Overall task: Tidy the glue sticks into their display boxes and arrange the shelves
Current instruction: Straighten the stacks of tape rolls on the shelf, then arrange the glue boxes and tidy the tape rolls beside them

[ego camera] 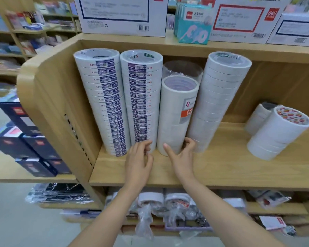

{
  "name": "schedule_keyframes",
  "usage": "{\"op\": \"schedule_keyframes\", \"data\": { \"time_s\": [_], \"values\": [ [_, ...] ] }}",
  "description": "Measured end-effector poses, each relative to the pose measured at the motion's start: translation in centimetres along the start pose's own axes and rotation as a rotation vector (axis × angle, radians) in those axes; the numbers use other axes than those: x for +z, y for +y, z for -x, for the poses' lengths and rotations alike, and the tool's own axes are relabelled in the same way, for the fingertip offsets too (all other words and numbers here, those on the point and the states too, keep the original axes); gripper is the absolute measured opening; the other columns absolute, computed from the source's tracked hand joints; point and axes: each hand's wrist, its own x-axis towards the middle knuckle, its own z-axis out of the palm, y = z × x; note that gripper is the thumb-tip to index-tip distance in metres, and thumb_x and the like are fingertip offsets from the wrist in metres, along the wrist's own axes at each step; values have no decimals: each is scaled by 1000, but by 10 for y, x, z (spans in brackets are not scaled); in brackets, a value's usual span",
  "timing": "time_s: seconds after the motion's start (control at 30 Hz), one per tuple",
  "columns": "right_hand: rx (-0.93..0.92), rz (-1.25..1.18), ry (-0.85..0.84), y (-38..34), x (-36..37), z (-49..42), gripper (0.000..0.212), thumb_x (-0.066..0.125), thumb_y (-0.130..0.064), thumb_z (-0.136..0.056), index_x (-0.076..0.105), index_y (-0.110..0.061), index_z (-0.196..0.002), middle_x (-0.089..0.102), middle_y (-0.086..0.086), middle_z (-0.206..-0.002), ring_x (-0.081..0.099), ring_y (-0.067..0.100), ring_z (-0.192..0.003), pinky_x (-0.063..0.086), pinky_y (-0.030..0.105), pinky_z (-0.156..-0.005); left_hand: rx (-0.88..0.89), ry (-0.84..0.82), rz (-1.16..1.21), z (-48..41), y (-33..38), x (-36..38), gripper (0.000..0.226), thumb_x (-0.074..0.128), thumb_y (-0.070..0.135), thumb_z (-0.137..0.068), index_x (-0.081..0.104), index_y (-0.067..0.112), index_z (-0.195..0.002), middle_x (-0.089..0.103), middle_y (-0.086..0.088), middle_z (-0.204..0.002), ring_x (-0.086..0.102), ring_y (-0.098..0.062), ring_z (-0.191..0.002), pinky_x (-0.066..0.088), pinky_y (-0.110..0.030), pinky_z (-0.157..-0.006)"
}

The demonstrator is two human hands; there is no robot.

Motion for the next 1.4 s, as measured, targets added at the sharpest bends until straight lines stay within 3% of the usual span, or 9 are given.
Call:
{"op": "schedule_keyframes", "data": {
  "time_s": [0.1,0.4,0.63,0.8,0.87,0.97,1.1,1.23,1.4],
  "values": [
    [-14,68,10,1,-1,-5,99,82,-56,-63,37,-11,-139,47,8,-134,47,24,-127,40,45,-107,11,-10,-6,0,0,-1,33,49,19,-89,57,20,-122,57,9,-98,54,-14,-96,48,-37,-88],
    [-57,69,-99,5,-17,-3,95,86,-41,-69,36,-13,-145,45,2,-138,46,14,-127,39,30,-107,34,-34,-5,2,7,3,29,58,8,-90,58,18,-118,58,7,-99,54,-12,-93,47,-35,-82],
    [-142,143,10,24,-88,-2,19,64,-22,-93,63,-24,-111,68,-2,-105,62,5,-94,47,13,-80,203,-187,57,8,38,29,26,43,27,-91,66,19,-99,60,9,-93,56,-9,-87,44,-26,-75],
    [-166,505,116,53,-159,-1,27,58,-30,-96,61,-25,-122,56,-2,-132,47,19,-126,34,38,-106,368,-431,20,16,80,77,31,46,29,-95,64,21,-119,62,4,-118,54,-15,-111,46,-38,-93],
    [-100,707,92,65,-187,2,40,51,-36,-99,52,-21,-137,41,2,-151,30,23,-142,15,43,-117,381,-581,-96,21,101,101,43,45,33,-100,48,24,-142,42,1,-150,35,-18,-138,24,-36,-117],
    [15,826,-122,86,-230,5,51,37,-43,-103,35,-22,-150,19,-1,-162,10,16,-150,0,37,-119,364,-728,-283,30,126,139,51,33,43,-104,29,28,-153,20,0,-162,13,-20,-150,6,-31,-119],
    [-87,534,-310,93,-285,10,40,51,-33,-101,52,-22,-138,40,-3,-153,29,12,-143,18,29,-116,225,-621,-428,43,162,177,44,37,43,-101,47,24,-140,42,-6,-144,35,-25,-134,28,-37,-109],
    [-59,386,-197,98,-360,10,28,56,-22,-99,64,-18,-126,63,-3,-121,57,9,-108,43,21,-93,202,-612,-336,61,218,227,35,44,37,-99,57,22,-128,50,-5,-135,43,-24,-124,33,-35,-101],
    [-11,342,1,123,-487,6,24,53,-20,-99,65,-21,-121,60,-8,-117,59,4,-105,49,24,-93,281,-640,-153,96,320,315,32,51,28,-96,56,18,-126,56,-4,-123,48,-24,-115,39,-37,-98]
  ]
}}
